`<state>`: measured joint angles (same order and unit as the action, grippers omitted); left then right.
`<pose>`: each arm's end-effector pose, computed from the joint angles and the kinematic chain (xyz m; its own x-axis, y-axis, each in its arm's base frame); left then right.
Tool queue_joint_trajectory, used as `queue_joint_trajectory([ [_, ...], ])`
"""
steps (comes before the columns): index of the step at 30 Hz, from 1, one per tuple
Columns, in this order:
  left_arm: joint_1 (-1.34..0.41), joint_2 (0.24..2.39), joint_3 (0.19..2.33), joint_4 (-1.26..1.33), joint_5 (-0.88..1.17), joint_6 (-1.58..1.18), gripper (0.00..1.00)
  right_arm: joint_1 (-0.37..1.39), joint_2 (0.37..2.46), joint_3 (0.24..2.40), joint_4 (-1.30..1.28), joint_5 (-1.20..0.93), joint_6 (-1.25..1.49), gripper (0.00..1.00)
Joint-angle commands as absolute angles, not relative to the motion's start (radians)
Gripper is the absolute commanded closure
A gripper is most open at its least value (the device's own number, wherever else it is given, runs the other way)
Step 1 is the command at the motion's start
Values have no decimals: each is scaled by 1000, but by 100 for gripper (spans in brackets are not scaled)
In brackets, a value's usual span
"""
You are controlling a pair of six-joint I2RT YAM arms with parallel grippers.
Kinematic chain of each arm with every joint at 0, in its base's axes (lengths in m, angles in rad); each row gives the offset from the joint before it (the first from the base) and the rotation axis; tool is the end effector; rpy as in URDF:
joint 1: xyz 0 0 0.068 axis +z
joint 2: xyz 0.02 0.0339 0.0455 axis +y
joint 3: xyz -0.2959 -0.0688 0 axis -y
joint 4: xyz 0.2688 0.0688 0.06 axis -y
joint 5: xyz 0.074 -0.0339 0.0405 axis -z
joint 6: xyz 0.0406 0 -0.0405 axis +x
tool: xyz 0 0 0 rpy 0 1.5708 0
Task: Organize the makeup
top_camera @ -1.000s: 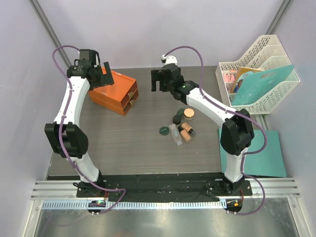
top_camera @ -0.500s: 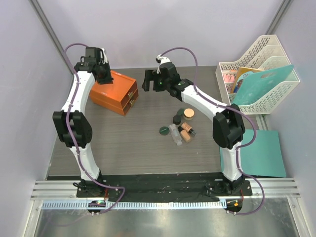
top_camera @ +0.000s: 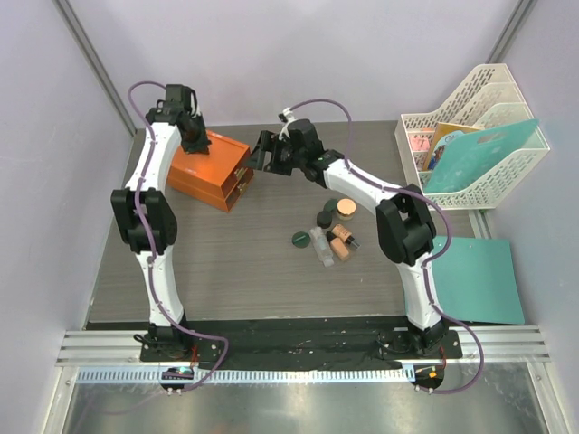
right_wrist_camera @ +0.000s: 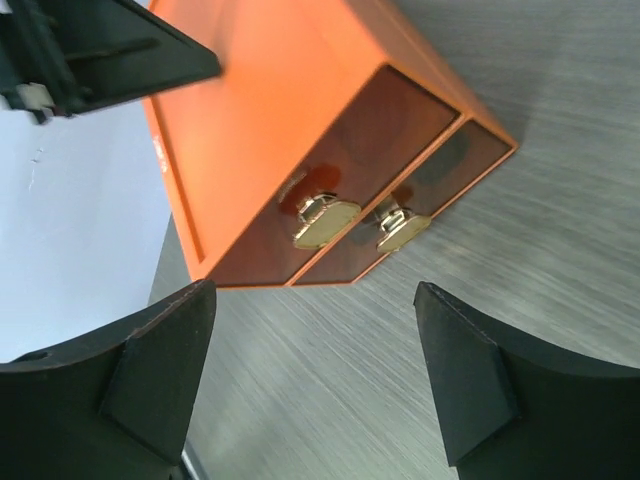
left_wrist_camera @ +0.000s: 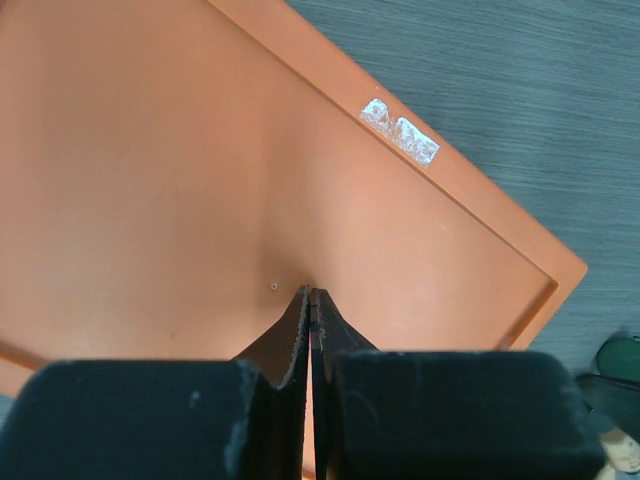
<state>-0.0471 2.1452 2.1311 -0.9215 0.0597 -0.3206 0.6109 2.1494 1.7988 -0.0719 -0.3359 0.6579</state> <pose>0.5177 -0.0268 0.3259 -0.7890 -0.2777 -0.5480 -0.1752 0.9567 -0.2326 0.4488 0.3306 0.2792 -0.7475 0.1813 -0.6391 -0.4180 0.6193 0.6646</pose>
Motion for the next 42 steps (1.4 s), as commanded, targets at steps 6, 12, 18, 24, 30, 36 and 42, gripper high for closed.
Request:
queue_joint_trajectory([
  [6,-48,2207,2086,-1054,20,-334,100,607,2243,1862,-60,-393,775,18],
  [12,-48,2201,2003,-1022,32,-334,100,609,2275,1872,1,-442,805,18],
  [18,-48,2226,1979,-1009,44,-331,100,607,2281,1878,81,-469,824,18],
  [24,-49,2241,1980,-1015,34,-324,100,611,2319,1928,49,-463,830,19],
  [30,-48,2255,1980,-1017,35,-316,100,626,2367,1990,-27,-433,801,24],
  [36,-48,2264,1985,-1020,43,-319,100,627,2390,2009,-57,-387,782,29],
  [42,-48,2266,1985,-1026,40,-318,100,640,2422,2080,-111,-342,775,39],
])
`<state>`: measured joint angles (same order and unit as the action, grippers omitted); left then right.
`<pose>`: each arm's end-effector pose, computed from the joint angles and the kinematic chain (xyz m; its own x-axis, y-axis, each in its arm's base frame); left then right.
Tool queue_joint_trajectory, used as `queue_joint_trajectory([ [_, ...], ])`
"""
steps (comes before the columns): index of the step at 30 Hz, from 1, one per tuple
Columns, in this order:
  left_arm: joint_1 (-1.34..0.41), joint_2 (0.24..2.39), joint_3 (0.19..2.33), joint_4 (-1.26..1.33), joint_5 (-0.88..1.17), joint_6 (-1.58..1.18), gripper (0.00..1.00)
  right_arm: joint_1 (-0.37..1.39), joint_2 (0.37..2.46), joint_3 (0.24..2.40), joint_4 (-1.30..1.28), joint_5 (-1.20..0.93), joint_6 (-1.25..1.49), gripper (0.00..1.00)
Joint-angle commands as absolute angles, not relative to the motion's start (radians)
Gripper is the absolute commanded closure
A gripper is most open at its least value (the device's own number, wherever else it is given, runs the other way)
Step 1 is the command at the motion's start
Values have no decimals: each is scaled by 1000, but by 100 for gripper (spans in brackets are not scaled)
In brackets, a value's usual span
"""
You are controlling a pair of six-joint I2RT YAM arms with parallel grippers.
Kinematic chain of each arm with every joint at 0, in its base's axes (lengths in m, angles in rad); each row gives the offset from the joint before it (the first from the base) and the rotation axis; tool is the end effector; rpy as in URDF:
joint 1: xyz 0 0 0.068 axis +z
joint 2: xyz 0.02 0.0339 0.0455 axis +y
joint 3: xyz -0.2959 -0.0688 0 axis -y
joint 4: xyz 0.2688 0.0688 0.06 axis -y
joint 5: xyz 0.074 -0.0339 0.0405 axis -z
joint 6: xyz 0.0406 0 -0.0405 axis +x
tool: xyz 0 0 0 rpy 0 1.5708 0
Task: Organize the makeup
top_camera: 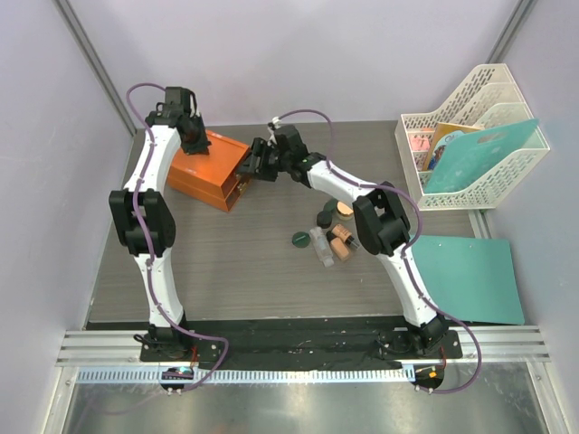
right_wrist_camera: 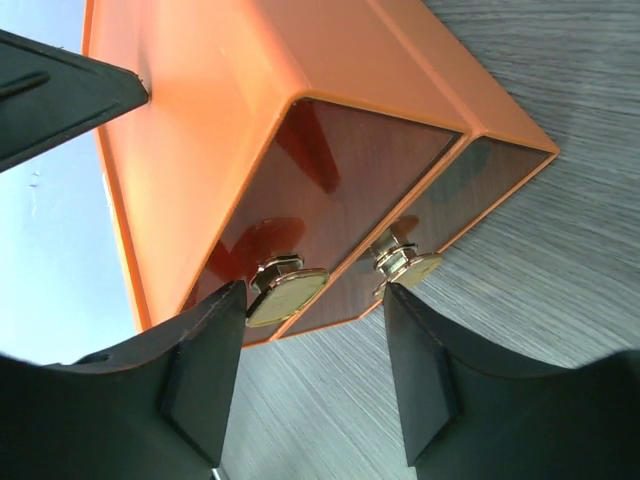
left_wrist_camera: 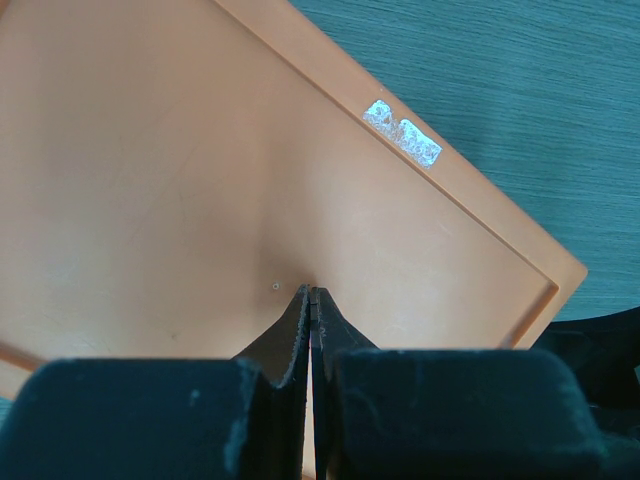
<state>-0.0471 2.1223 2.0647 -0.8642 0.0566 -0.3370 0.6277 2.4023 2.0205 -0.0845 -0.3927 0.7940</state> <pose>0.5154 -0.0266 0.3187 -0.7779 -0.2938 -0.5555 -0.1865 0.9521 -0.2424 0.4846 0.3709 0.2183 -0.8393 0.2050 -0.5035 -0.3148 0.5718 0.7576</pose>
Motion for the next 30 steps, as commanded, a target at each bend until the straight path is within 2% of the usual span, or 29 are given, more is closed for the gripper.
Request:
queue_joint_trajectory([
  [1,-48,2266,1985,-1026,40,-318,100,643,2424,2082,-103,-342,778,42],
  [5,-48,2270,1985,-1028,41,-321,100,652,2437,2106,-92,-350,795,55],
  [6,-48,2273,1985,-1029,43,-321,100,652,2437,2108,-94,-351,801,63],
  [10,-48,2276,1985,-1031,44,-327,100,653,2437,2111,-110,-356,789,70],
  [15,-49,2283,1988,-1028,49,-331,100,661,2437,2167,-215,-313,724,75],
  [21,-48,2302,2011,-1043,46,-327,100,669,2447,2287,-477,-178,594,76],
  [30,-48,2312,2022,-1042,55,-333,100,672,2375,2232,-589,-37,493,77],
])
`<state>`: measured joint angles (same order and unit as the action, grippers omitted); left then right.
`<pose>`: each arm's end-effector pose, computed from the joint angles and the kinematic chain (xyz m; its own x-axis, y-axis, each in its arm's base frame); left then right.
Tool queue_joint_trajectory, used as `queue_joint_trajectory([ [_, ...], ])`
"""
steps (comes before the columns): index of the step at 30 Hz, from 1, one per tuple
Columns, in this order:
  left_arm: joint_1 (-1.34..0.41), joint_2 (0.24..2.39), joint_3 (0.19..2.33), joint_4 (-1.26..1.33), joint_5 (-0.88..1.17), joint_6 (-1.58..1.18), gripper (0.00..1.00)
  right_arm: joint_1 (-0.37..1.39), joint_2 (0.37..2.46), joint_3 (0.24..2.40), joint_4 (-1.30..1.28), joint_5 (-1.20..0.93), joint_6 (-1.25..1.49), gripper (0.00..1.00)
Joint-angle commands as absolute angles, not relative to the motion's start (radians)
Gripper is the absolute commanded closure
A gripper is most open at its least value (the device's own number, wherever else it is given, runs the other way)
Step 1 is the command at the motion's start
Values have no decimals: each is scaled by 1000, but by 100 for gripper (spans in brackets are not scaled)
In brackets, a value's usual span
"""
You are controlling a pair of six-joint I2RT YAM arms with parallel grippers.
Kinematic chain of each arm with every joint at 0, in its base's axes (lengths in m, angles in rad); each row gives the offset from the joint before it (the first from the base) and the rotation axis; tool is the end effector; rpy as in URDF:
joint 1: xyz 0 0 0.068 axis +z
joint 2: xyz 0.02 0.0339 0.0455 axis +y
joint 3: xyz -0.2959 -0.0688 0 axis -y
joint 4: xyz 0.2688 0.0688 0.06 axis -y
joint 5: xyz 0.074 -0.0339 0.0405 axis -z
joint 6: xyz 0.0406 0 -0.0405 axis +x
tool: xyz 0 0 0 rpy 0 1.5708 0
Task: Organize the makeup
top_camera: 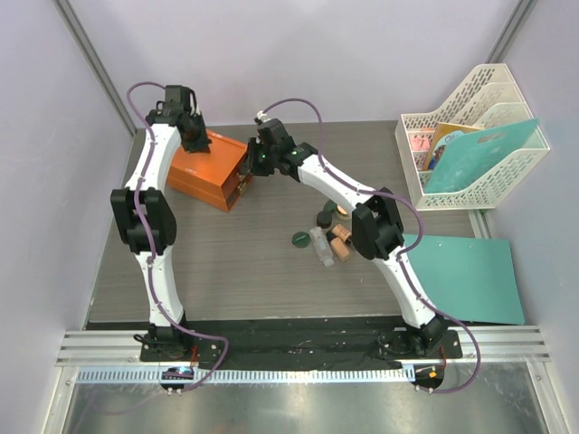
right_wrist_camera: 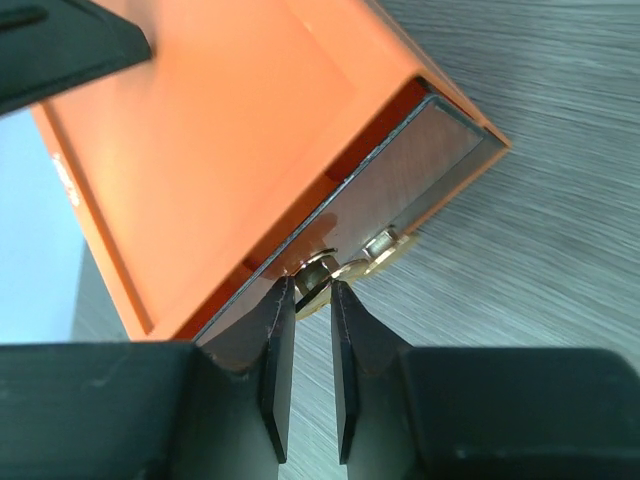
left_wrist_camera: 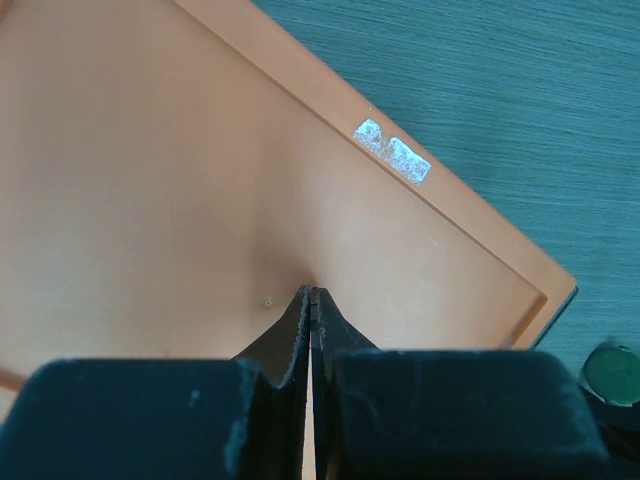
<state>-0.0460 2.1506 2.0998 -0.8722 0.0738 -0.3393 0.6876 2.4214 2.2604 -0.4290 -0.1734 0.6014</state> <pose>0.5220 -0.0270 0.3160 -0.7812 -0.2963 -0.5495 -0.1800 0.9497 -0.2563 0.4686 0.3939 0.2614 -0.7709 0.0880 -0.6308 -0.3636 0.7524 0.5493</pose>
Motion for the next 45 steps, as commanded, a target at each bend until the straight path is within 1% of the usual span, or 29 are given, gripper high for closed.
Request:
queue_joint_trajectory([
  [1,-48,2313,2023,-1045,55,-333,100,672,2369,2230,-610,-29,488,76],
  [6,-48,2315,2023,-1051,55,-331,100,672,2312,2168,-644,27,453,76],
  [9,-46,2315,2022,-1052,54,-330,100,670,2255,2061,-646,44,446,76],
  [15,-48,2310,2008,-1066,34,-318,100,661,2158,1912,-643,89,437,77],
  [21,-46,2298,1980,-1057,35,-316,100,660,2083,1839,-641,136,416,77],
  [26,-46,2301,1993,-1074,17,-316,100,658,2033,1783,-641,196,397,79],
  [36,-46,2306,2000,-1084,8,-302,100,660,1967,1704,-624,229,380,79],
  [39,-46,2312,2019,-1100,8,-298,100,658,1933,1678,-582,226,374,74],
  [40,-48,2312,2022,-1100,8,-296,100,660,1924,1675,-569,210,362,67],
  [42,-46,2313,2034,-1103,6,-295,100,660,1902,1671,-540,198,354,57],
  [45,-46,2309,2039,-1103,6,-290,100,661,1856,1643,-486,187,341,50],
])
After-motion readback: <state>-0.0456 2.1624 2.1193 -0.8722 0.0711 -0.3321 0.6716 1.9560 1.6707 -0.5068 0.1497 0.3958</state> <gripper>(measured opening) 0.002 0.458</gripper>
